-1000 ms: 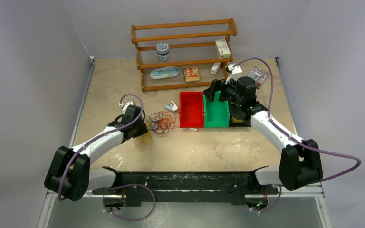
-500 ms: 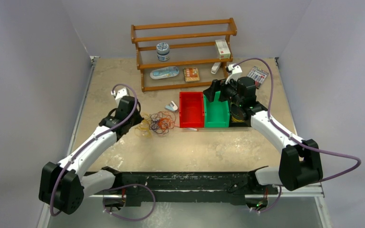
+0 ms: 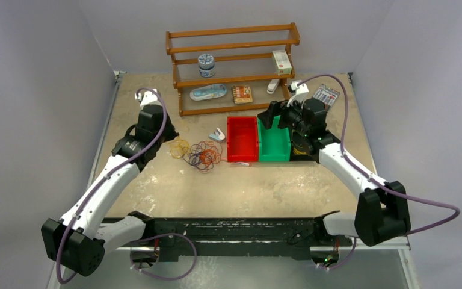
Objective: Untangle the cables
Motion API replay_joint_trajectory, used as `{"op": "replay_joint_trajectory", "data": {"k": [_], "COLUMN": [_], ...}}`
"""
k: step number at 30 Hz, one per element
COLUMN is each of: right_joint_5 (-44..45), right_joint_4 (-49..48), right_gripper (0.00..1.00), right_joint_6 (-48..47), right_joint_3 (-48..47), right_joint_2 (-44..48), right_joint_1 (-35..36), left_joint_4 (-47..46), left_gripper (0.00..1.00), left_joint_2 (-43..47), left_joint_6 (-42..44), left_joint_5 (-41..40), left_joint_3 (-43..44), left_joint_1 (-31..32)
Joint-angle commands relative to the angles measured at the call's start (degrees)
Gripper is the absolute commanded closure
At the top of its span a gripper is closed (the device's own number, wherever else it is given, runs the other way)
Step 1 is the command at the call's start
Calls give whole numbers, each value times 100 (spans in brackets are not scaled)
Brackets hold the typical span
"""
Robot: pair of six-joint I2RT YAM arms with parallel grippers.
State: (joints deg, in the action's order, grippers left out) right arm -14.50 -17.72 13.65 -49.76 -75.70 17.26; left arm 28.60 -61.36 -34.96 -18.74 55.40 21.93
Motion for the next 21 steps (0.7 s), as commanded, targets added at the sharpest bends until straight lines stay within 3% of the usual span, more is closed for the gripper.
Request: {"op": "replay_joint_trajectory", "data": {"k": [1,8,11,16,18,21], "right_joint_5": [-15,722,291,-1647,-1759,-1465], "right_joint_4": [-677,-1060,-1203,-1005,-1312,-807], "right_gripper": [1,1,2,2,3,3], "right_joint_6": [64,444,383,-276,-176,-681], "right_joint_3": [166,271,231,-163,-104,-483], "right_joint_2": [502,886,880,709,706,527], "right_joint_1": [23,4,5,71,261,910], "left_joint_4": [-190,-397,-552,-845,-984,-1174], "left_gripper": [100,100,100,100,100,100], "left_joint_2": [150,99,-10,-331,-485,-701], "left_joint_6": [668,1033,1132,1121,1083,1029], "left_joint_5": [510,1038,1388,1886,2071,2351], "left_joint_3": [666,1020,1131,1326,1395,1495], "left_joint_1": [18,16,20,28,24,43]}}
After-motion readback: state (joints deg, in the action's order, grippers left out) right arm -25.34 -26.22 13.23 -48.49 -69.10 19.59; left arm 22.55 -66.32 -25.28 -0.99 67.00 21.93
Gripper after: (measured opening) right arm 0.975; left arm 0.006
